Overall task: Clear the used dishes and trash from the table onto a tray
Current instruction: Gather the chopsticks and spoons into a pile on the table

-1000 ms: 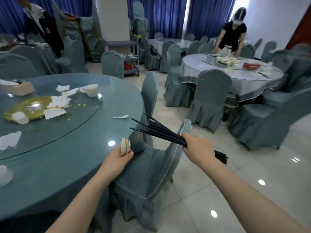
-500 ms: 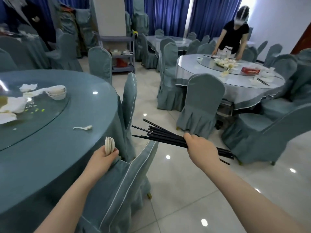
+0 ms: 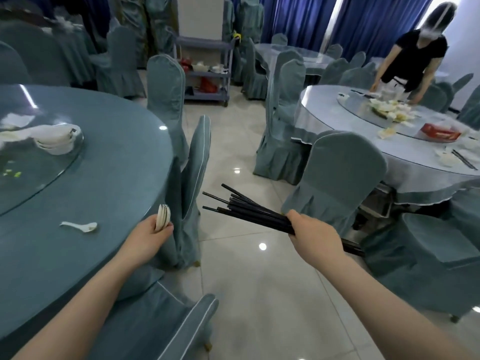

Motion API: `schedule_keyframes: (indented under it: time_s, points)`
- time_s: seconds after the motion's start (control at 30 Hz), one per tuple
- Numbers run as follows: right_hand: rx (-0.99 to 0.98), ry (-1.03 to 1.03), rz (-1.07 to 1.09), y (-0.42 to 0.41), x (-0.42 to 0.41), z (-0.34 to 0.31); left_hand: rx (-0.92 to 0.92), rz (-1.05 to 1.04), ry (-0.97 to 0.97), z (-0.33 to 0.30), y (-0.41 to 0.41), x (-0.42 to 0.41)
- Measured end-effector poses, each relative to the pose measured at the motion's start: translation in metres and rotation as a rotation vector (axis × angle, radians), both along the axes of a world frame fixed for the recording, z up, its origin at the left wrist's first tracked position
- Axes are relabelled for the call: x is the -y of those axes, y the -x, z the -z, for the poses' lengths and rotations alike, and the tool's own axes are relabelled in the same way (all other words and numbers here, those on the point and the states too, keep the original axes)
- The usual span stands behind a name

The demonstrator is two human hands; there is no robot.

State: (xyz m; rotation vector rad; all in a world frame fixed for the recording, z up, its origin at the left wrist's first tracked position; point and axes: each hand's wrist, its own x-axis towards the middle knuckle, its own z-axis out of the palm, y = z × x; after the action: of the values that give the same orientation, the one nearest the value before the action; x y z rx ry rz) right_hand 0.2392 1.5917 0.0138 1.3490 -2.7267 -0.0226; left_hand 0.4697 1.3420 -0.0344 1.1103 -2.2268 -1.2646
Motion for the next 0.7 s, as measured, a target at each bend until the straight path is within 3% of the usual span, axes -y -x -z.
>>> schedule_keyframes:
  time_s: [0.2, 0.43, 0.7]
  points:
    - [0.051, 0.006, -0.196, 0.077, 0.095, 0.013, 0.072, -0.127, -0.009, 0.008, 0.041, 0.035]
    - [0.147, -0.031, -0.508, 0.153, 0.211, 0.028, 0.084, -0.480, -0.031, 0.020, 0.070, 0.049]
    - [0.197, -0.069, -0.877, 0.159, 0.336, 0.022, 0.148, -0.835, -0.060, 0.015, 0.079, 0.054]
